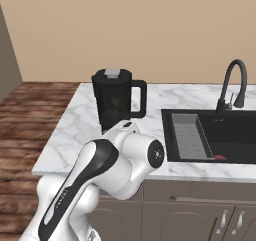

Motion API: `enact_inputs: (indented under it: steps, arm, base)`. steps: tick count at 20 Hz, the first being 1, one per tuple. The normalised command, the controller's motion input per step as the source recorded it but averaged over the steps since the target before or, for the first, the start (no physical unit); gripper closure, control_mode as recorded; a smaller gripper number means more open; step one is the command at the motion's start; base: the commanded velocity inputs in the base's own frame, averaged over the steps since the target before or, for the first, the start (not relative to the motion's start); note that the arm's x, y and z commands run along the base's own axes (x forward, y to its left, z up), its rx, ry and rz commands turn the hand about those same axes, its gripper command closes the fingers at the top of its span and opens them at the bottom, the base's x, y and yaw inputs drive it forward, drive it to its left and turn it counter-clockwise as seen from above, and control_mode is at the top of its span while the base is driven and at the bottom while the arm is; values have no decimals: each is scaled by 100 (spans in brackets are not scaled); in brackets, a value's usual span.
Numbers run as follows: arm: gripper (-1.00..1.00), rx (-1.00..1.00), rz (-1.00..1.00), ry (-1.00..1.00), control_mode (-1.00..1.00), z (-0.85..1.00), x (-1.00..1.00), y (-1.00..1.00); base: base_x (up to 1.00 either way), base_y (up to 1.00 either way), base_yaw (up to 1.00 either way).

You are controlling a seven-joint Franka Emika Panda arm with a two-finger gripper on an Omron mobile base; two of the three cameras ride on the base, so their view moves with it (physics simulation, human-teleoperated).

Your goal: Grab the garlic and lemon wedge from the fridge, place them in the blender, close the lid, and turn on the blender to create a marinade.

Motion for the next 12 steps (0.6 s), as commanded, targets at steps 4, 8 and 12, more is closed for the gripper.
enact_inputs:
  steps: [4, 8, 12]
  arm:
    - [100, 0, 3, 0, -100, -19, 0, 19]
    - [100, 0, 0, 0, -100, -16, 1, 19]
    - [100, 0, 0, 0, -100, -12, 7, 11]
  base:
    - [0, 0, 0]
    - [0, 0, 0]
    - [0, 0, 0]
